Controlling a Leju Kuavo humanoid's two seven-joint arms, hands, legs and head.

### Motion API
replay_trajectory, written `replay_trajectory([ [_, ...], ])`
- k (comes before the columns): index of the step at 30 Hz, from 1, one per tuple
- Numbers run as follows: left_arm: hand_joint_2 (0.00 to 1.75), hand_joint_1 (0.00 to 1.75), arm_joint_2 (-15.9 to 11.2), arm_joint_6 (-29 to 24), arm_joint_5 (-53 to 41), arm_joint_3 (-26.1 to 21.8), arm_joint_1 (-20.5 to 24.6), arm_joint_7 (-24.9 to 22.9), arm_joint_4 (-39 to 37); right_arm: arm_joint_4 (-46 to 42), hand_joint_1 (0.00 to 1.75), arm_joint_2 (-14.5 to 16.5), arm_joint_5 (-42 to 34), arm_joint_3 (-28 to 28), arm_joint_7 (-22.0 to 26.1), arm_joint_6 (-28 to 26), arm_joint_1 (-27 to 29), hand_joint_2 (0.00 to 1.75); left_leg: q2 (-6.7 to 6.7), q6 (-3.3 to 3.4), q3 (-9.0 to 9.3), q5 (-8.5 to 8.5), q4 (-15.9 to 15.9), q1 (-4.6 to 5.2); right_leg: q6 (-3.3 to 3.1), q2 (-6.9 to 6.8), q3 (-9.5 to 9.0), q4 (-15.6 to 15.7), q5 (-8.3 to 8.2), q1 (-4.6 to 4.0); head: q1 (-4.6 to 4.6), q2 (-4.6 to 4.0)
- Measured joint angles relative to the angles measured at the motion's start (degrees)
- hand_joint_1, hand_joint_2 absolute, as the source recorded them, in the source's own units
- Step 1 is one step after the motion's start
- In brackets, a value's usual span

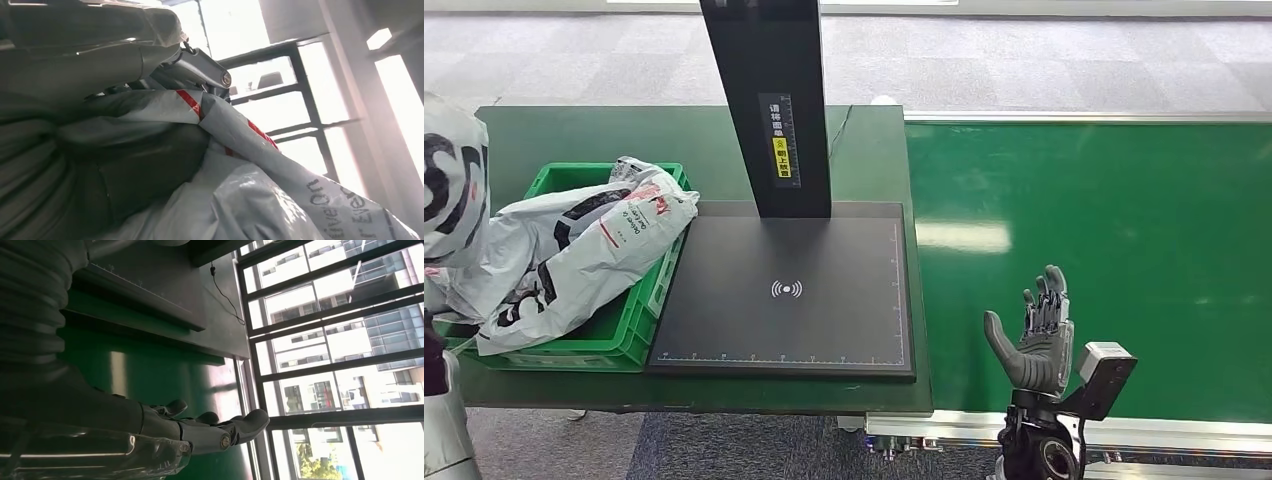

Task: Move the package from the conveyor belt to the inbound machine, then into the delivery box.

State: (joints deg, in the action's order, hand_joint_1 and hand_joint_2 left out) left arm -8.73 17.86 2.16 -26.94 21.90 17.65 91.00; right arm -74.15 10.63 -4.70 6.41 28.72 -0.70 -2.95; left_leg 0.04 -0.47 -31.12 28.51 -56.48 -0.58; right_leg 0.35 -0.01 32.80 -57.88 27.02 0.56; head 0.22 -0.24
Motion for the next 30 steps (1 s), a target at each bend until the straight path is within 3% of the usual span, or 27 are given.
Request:
replay_trajectory([
  [6,1.75,1.75,-2.5,-4.8,-12.3,7.0,6.7,-0.1,-15.9,0.8,0.0,0.9,1.0,0.0,0.0,-0.1,-0.8,1.75,0.03,-0.01,-0.01,-0.06,0.0,0.0,-0.02,0.02,-0.03,0.0,-0.05,-0.01,0.01,0.0],
  [12,1.75,1.75,-3.1,-6.1,-15.2,11.7,9.0,-0.6,-23.0,1.4,0.0,0.9,1.2,0.1,-0.1,0.0,-1.4,1.75,0.05,0.0,-0.08,-0.05,0.0,0.01,-0.02,0.03,0.05,0.0,-0.05,0.01,0.01,0.0],
  [13,1.75,1.6,-3.1,-6.2,-15.6,12.2,9.3,-0.7,-23.7,1.5,0.0,0.9,1.2,0.1,-0.2,0.0,-1.4,1.75,0.04,0.0,-0.09,-0.05,0.0,0.01,-0.02,0.03,0.06,0.0,-0.05,0.0,0.01,0.0],
  [15,1.75,0.93,-3.1,-6.4,-16.5,13.2,9.5,-0.8,-24.7,1.7,0.0,1.0,1.4,0.2,-0.2,0.1,-1.5,1.75,0.04,0.0,-0.1,-0.05,0.0,0.0,-0.02,0.03,0.06,0.0,-0.05,0.0,0.01,0.0],
  [16,1.75,0.5,-3.1,-6.5,-16.8,13.7,9.5,-0.8,-25.0,1.7,0.0,1.2,1.5,0.2,-0.3,0.1,-1.4,1.75,0.04,0.0,-0.1,-0.05,0.0,0.0,-0.03,0.03,0.06,0.0,-0.05,-0.01,0.01,0.0],
  [17,1.75,0.21,-3.1,-6.6,-17.1,14.1,9.4,-0.8,-25.1,1.8,0.0,1.2,1.6,0.2,-0.3,0.1,-1.4,1.75,0.05,-0.01,-0.1,-0.05,0.0,-0.01,-0.03,0.03,0.06,0.0,-0.05,-0.01,0.01,0.0],
  [19,1.75,0.0,-3.0,-6.6,-17.4,14.7,9.2,-0.9,-25.0,1.9,0.0,1.3,1.6,0.3,-0.4,0.1,-1.4,1.75,0.05,-0.01,-0.09,-0.05,0.0,-0.01,-0.03,0.03,0.06,0.0,-0.05,-0.01,0.02,0.0],
  [30,1.75,0.0,-1.9,-7.2,-14.7,15.3,3.3,-0.9,-12.5,1.9,0.0,1.4,1.6,1.0,-1.0,0.1,-0.6,1.75,0.04,0.0,-0.15,-0.04,0.0,0.0,-0.03,0.03,0.11,0.0,-0.04,-0.01,0.01,0.0],
])
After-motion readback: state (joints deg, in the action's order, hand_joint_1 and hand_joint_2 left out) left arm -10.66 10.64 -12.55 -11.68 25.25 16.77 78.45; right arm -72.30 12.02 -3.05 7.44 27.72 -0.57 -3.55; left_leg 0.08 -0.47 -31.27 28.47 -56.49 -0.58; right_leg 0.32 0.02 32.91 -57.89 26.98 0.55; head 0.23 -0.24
